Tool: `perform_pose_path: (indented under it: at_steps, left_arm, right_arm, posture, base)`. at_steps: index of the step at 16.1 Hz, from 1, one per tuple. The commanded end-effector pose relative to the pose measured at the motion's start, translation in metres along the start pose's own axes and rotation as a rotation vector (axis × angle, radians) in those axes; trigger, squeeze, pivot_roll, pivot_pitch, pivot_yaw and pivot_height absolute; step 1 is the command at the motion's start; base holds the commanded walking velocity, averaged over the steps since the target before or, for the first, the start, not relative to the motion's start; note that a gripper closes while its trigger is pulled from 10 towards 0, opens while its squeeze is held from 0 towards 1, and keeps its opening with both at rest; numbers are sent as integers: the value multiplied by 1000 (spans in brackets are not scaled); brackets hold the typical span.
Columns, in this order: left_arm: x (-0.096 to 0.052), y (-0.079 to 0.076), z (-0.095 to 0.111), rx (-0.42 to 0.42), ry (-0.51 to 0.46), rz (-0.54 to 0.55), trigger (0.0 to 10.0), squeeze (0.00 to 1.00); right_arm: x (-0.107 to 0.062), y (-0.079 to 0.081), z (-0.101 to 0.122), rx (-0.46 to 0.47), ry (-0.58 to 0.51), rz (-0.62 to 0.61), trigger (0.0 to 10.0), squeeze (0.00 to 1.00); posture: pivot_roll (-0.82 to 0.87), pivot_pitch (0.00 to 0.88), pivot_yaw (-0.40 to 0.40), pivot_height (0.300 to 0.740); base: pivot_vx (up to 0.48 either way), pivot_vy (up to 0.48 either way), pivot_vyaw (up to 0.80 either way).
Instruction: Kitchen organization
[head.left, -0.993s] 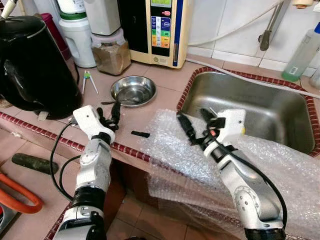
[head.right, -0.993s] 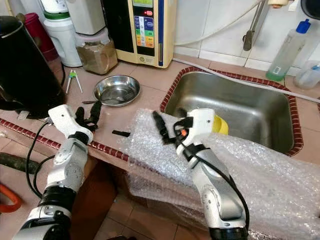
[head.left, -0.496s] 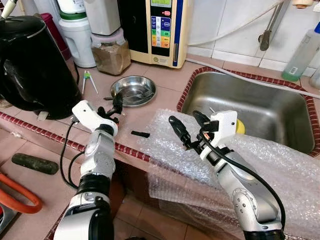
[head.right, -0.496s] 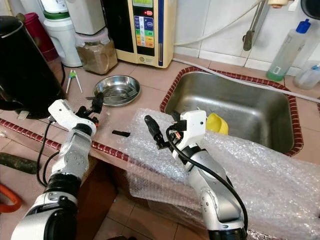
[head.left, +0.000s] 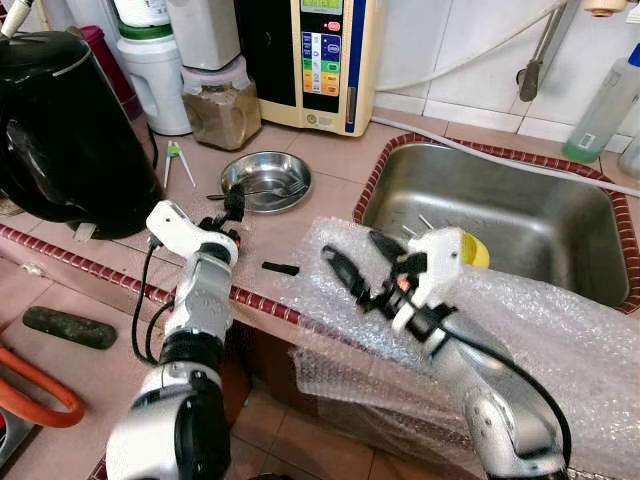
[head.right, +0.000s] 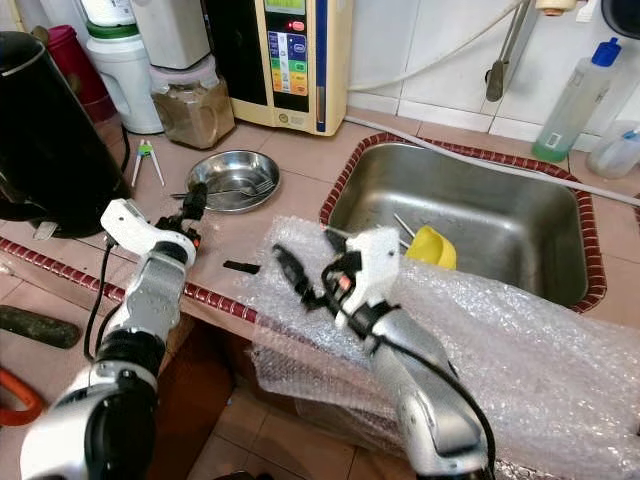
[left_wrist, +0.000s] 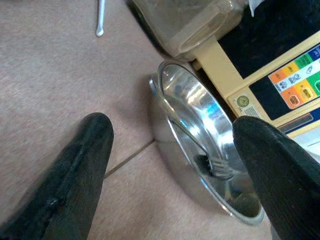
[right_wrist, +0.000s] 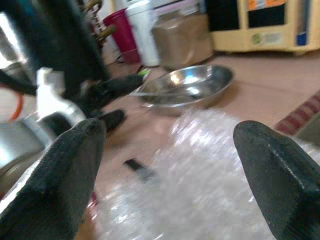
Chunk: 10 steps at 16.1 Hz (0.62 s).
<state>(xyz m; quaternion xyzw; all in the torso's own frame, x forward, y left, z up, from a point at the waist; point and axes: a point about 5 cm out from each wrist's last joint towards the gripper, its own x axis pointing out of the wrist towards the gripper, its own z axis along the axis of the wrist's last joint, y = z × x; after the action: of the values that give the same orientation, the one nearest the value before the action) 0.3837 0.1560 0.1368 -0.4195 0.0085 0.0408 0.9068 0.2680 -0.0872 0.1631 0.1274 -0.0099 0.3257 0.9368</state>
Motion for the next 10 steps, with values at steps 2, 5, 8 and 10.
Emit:
perform_pose_path:
  at_steps: [2,5,8,10]
  left_arm:
    - [5,-1,9,-20,-26,18,10000,0]
    - [9,4,19,-55,-55,62,4824,0]
    - [13,5,29,-77,-80,71,0,0]
    - [14,4,31,-80,-85,70,0,0]
  right_arm:
    - [-2,8,3,0,-3,46,10000,0]
    - [-6,9,3,-5,7,48,10000,0]
    - [-8,9,5,-12,10,42,10000,0]
    - [-9,8,4,-14,11,38,10000,0]
  posture:
    - [-16,91,41,740]
    - [-37,94,40,740]
    - [-49,95,43,740]
    - [-50,93,43,740]
  base:
    - [0,0,0]
    - [0,0,0]
    - [0,0,0]
    - [0,0,0]
